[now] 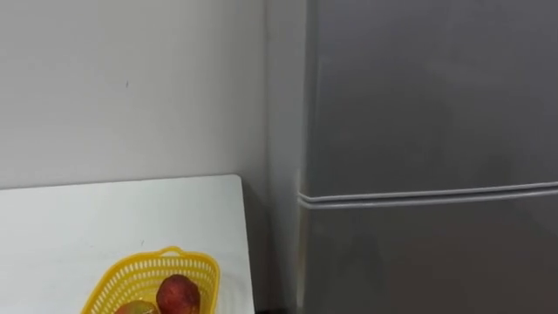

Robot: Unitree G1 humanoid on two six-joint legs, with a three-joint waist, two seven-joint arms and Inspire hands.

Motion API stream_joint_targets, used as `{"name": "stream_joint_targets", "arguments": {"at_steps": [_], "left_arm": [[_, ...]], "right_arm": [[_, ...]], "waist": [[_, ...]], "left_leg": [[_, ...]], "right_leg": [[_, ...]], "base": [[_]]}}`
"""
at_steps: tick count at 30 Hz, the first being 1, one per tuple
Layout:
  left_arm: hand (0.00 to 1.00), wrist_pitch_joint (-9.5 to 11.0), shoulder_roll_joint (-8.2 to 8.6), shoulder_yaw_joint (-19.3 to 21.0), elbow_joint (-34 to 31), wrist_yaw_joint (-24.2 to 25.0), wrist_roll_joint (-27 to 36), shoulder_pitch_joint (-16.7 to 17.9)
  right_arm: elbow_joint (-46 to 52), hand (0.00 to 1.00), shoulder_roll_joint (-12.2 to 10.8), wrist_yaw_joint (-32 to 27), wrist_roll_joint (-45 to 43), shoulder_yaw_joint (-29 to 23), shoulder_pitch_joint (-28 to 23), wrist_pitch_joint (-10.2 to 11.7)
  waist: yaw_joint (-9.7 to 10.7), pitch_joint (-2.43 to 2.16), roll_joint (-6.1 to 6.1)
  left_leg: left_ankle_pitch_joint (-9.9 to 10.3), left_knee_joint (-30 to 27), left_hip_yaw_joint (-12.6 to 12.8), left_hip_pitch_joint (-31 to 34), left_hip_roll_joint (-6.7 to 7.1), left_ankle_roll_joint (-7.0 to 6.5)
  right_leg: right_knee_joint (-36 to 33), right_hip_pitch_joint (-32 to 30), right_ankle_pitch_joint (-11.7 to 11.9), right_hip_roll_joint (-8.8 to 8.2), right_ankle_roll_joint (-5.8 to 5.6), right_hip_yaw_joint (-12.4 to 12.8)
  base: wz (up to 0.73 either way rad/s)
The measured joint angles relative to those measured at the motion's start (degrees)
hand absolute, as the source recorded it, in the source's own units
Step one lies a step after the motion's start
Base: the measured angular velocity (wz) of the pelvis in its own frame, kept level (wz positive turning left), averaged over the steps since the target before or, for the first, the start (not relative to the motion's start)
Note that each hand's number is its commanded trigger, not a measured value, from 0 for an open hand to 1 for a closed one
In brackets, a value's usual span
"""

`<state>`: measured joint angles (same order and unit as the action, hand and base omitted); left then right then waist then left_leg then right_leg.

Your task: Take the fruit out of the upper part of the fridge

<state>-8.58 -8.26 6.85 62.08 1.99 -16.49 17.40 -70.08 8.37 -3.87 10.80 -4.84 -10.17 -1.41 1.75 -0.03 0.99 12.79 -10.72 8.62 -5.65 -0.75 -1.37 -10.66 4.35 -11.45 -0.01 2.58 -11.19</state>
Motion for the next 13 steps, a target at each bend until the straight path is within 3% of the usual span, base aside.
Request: {"name": "stream_joint_targets", "arguments": {"at_steps": [3,13], "left_arm": [[0.0,-1.17,0.39,-0.55,0.42,1.04,0.0,-0.25],[0.0,-2.68,0.79,-1.48,0.82,3.37,-2.29,-0.99]], "right_arm": [[-1.49,0.0,0.01,2.29,-1.62,1.25,0.15,-1.19],[-1.63,0.0,0.25,4.06,-7.84,1.26,1.27,-1.87]], "waist": [[-0.53,0.05,-0.35],[-0.53,0.11,-0.96]], "left_leg": [[0.01,0.04,-0.26,-0.01,0.04,0.0],[0.02,-0.01,-0.8,-0.07,0.09,-0.01]], "right_leg": [[0.05,0.17,0.0,0.02,-0.01,-0.05],[0.09,0.4,-0.04,0.03,-0.01,-0.39]], "base": [[0.03],[0.01]]}}
